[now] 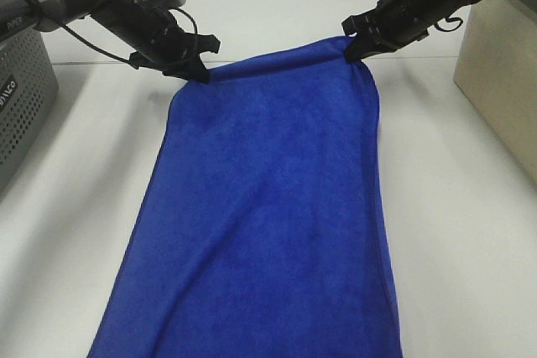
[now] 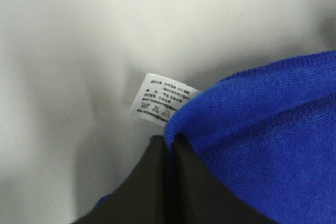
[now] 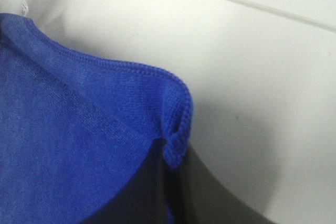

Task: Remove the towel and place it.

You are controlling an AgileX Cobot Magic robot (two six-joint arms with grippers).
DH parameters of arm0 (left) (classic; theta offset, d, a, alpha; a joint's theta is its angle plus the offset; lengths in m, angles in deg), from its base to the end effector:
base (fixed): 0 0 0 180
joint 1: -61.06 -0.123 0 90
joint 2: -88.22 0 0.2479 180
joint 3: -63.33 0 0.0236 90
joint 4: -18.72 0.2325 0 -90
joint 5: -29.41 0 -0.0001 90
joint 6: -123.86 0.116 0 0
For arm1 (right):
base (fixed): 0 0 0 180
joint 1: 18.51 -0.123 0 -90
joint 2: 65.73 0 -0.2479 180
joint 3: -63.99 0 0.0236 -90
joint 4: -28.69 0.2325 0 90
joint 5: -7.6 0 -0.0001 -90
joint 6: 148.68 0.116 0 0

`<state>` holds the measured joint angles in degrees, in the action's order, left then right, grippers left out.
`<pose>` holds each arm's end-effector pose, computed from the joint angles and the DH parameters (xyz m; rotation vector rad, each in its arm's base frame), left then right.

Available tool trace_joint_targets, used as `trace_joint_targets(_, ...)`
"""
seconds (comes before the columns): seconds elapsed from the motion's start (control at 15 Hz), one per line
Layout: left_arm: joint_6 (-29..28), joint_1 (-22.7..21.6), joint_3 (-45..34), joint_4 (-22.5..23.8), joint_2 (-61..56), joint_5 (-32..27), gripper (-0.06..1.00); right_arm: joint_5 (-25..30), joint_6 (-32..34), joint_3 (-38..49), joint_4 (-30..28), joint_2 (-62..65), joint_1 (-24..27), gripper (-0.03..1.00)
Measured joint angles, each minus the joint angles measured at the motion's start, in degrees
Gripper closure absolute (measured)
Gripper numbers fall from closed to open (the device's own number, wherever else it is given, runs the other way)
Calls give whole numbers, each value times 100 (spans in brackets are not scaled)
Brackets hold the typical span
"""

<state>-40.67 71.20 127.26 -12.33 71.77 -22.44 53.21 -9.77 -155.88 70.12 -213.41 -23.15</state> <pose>0.5119 -0.1394 0.0885 0.2760 2.5466 -0.6360 0.4902 0.0949 0.1229 -0.4923 2.4162 0.5855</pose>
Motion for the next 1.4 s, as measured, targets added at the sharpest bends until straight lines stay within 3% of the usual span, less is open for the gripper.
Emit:
trace_joint_targets(0.33,178,17,0,103,6,1220,94,-579,-533,-539,630,-682,0,97)
trace_joint_targets(0.67,395,17,11,115,367,2028,94,-625,-607,-1610,739,-1518,0,97)
trace_joint_targets(1.07,865,126,11,97,521,2773,94,-1043,-682,-1725,751,-1822,-6,97)
trace_joint_targets(1.4,1077,183,11,103,533,3008,94,-1220,-796,-1725,779,-1822,-6,97)
